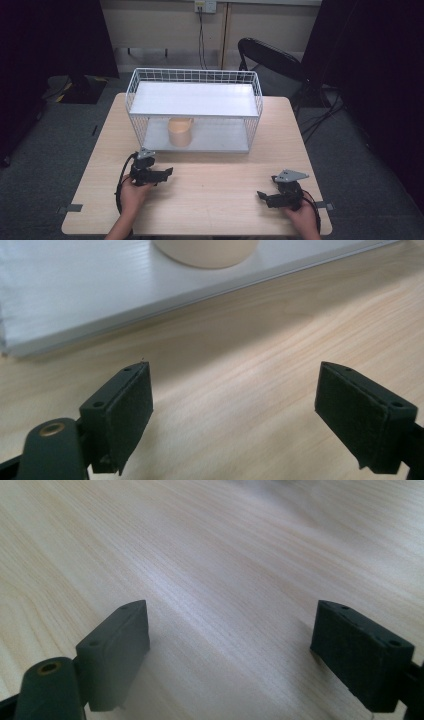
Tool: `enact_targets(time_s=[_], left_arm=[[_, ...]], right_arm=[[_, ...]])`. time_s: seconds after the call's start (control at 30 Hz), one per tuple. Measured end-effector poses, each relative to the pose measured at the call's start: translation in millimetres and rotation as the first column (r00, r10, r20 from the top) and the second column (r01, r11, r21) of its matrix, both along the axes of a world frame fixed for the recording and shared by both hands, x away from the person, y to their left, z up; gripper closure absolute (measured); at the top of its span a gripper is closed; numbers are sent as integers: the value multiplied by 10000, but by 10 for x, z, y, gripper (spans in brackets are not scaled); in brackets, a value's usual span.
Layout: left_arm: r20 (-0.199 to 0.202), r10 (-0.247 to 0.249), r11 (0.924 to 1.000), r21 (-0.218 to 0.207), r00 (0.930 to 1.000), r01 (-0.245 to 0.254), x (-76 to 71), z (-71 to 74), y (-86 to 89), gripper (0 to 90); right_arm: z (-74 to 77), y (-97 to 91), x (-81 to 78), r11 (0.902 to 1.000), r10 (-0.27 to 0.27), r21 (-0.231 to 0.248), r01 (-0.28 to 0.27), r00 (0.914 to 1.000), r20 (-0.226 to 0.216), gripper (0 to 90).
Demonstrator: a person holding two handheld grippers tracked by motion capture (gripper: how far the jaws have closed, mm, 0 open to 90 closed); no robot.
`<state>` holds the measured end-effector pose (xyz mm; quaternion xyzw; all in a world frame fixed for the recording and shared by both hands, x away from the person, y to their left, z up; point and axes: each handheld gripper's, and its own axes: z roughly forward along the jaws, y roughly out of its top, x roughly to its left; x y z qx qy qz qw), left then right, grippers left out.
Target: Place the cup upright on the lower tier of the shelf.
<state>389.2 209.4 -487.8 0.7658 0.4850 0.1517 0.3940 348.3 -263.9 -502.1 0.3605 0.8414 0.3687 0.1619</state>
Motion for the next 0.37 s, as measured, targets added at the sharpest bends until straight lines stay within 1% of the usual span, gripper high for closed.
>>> enact_targets(time_s=[0.03, 0.1, 0.13, 0.17, 0.2, 0.27, 0.37], left_arm=[[-98, -58, 9995, 309, 9999, 61, -18, -19, 10, 156], [-88, -218, 9967, 774, 9997, 224, -47, -54, 12, 155], [-99, -268, 9961, 837, 9996, 275, -58, -66, 12, 159], [-130, -441, 9936, 1034, 9989, 452, -81, -87, 6, 157], [-144, -516, 9920, 1143, 9986, 529, -90, -97, 1, 157], [31, -561, 9903, 1274, 9984, 552, -108, -114, -12, 155], [166, -787, 9856, 1516, 9968, 753, -115, -126, -18, 153]], right_arm=[[0, -1, 0, 10000, 7, 1, -7, 10000, -5, 148], [0, -1, 0, 10000, 7, 2, -7, 10000, -6, 148], [0, 0, 0, 10000, 2, -2, -2, 10000, 3, 148], [-1, 0, 0, 10000, 3, 5, -3, 10000, 6, 148], [-1, 0, 0, 10000, 2, 3, -2, 10000, 7, 148], [0, -1, 0, 10000, 5, -4, -5, 10000, 0, 148], [-1, 0, 0, 10000, -4, -3, 4, 10000, 7, 147]])
